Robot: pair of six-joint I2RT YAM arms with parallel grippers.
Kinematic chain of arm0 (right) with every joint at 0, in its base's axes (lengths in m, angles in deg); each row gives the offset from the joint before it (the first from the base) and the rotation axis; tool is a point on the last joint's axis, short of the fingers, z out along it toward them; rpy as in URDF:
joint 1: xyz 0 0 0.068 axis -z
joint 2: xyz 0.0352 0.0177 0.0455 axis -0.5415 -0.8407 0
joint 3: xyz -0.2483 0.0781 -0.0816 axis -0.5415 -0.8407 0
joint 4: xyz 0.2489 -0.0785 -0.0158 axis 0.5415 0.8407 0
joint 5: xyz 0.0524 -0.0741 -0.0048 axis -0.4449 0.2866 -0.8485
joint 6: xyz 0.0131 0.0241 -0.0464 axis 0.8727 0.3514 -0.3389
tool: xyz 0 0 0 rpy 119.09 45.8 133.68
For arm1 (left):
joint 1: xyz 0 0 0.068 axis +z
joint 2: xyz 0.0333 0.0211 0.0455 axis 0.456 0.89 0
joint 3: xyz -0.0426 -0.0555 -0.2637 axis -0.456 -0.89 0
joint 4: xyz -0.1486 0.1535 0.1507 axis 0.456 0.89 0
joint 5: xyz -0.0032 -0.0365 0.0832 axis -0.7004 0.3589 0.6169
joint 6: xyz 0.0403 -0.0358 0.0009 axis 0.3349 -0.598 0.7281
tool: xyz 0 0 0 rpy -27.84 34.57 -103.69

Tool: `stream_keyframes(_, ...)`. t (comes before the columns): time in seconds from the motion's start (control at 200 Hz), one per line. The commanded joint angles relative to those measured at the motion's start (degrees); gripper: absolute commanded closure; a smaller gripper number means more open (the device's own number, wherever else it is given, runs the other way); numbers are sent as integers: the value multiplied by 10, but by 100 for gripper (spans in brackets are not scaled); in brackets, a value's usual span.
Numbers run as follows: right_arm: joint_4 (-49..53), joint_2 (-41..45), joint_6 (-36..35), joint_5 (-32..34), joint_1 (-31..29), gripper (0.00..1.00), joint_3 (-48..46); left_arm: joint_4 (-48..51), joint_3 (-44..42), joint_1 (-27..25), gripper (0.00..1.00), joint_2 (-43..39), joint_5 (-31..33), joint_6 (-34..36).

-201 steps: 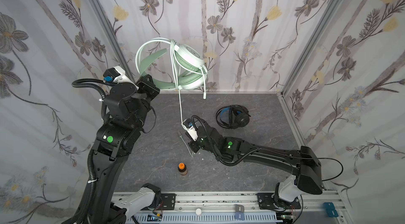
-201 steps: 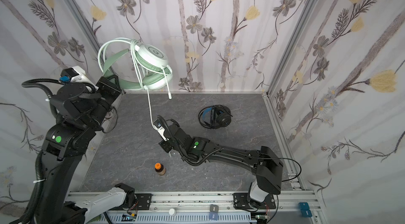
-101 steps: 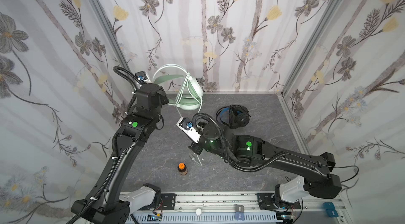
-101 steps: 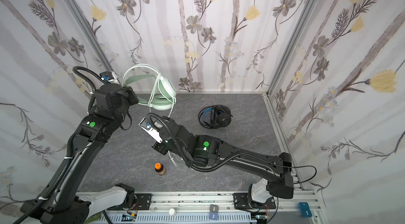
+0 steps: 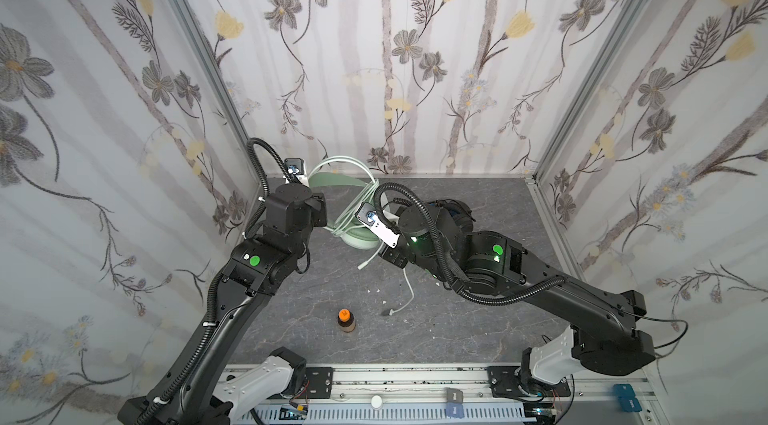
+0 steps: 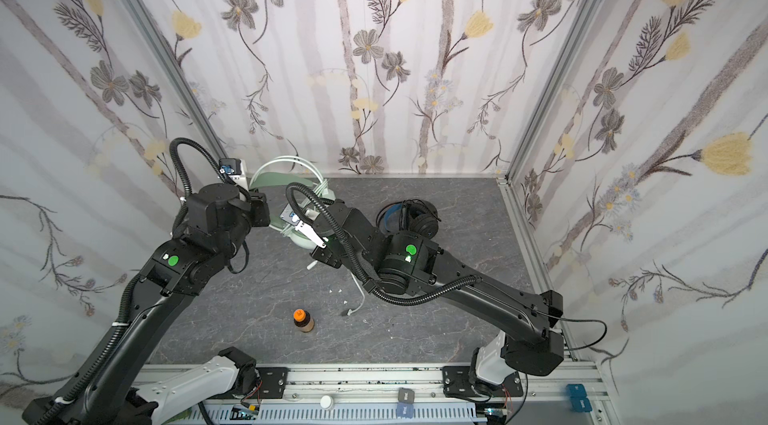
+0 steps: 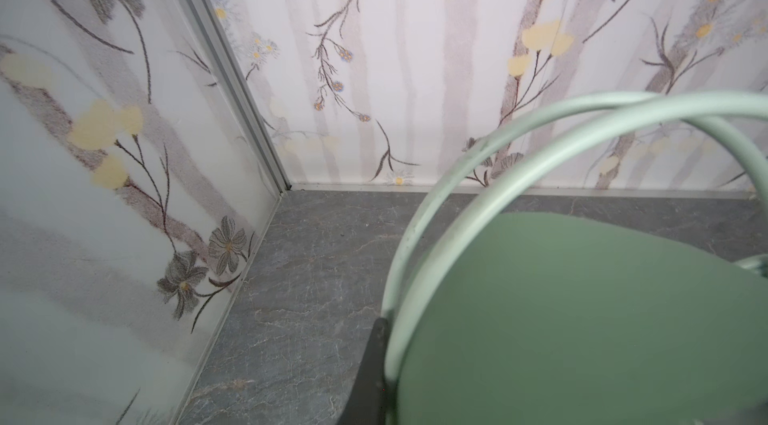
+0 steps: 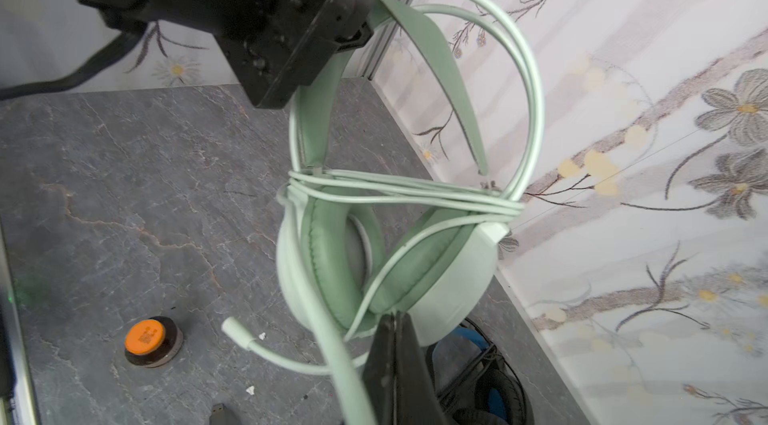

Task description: Wrap the headphones

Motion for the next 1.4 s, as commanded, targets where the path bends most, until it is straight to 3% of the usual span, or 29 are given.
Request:
stream_keyframes(0.0, 9, 0, -39, 70, 11, 100, 9, 17, -7, 1, 100, -19, -77, 2)
stream_keyframes(0.225, 13, 38, -9, 48, 53, 97, -7, 70, -21, 5, 100, -62, -228, -25)
stream_keyframes(0.51, 4, 58, -46, 31, 57, 91, -65, 68, -42, 13, 100, -99, -371, -60)
stream_keyframes(0.789, -69, 117, -32, 1, 70, 87, -169, 36, -32, 29, 100, -120, -392, -108)
stream_keyframes(0.914, -148, 156, -19, -35, 80, 79, -236, 13, -30, 32, 100, -117, -412, -126)
stream_keyframes(1.394, -456, 265, 131, -202, 192, 74, -458, -72, 31, 34, 100, -99, -454, -206)
